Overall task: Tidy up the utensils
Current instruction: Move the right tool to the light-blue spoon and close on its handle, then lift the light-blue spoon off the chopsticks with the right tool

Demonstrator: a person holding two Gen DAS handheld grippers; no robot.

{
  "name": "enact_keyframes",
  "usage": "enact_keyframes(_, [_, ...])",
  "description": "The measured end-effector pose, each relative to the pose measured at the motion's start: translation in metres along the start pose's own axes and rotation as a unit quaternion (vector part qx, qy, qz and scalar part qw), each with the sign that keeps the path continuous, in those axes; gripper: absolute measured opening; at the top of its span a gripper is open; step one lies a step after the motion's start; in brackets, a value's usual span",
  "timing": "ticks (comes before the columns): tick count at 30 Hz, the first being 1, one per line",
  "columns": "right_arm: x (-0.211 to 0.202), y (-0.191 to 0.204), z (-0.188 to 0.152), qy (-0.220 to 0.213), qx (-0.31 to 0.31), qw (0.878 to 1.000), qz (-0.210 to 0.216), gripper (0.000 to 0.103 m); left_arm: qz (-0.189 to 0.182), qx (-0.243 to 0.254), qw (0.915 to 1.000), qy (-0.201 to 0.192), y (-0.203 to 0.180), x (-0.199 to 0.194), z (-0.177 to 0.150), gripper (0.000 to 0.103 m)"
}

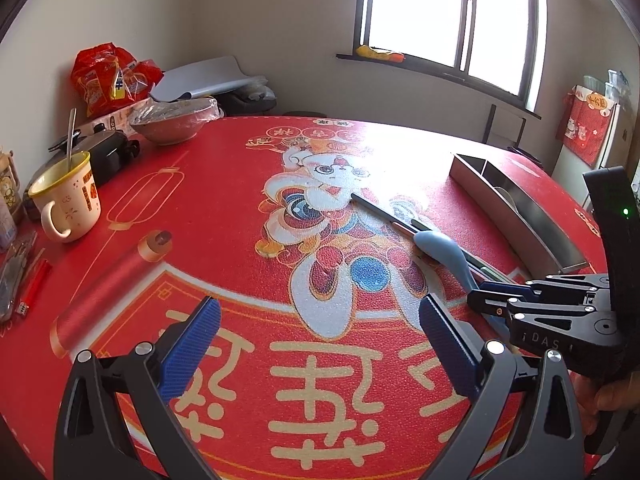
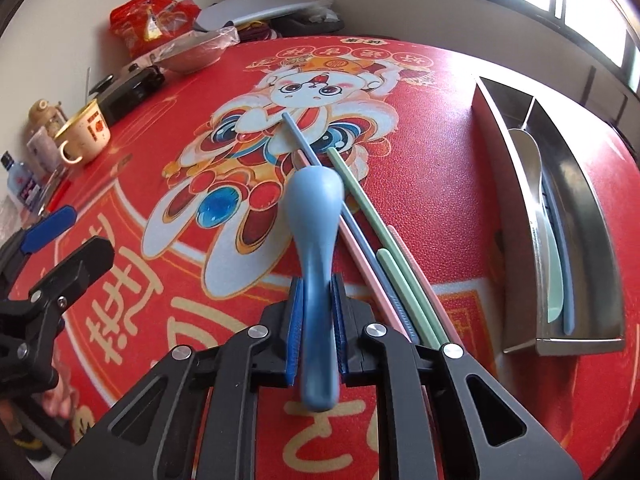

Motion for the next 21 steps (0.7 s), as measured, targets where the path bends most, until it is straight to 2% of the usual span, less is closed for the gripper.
enact_keyframes(8, [-0.012, 0.002, -0.009, 0.003, -0.023, 1.000, 0.003, 0.014, 0.003, 0.001, 1.0000, -0.001, 0.001, 0.001, 0.000, 0.097])
enact_keyframes(16, [-0.021, 0.006, -0.003, -0.013, -0.041, 0.999, -0.001, 0.014, 0.004, -0.005, 1.0000, 0.000, 0.003, 0.001, 0.000, 0.097])
enact_keyframes(21, [-0.014, 0.011, -0.006, 0.012, -0.045, 0.999, 0.019, 0.016, 0.005, -0.004, 1.0000, 0.000, 0.003, 0.001, 0.000, 0.097])
Point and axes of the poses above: each gripper's, at about its wrist camera, not at the fingertips, and x roughly the way its jaws point, y to its left, z to its top, the point moved 2 cm from there along x, roughly the way its jaws point, and after that the axes turned 11 degrees about -y, right-handed, at the moved point
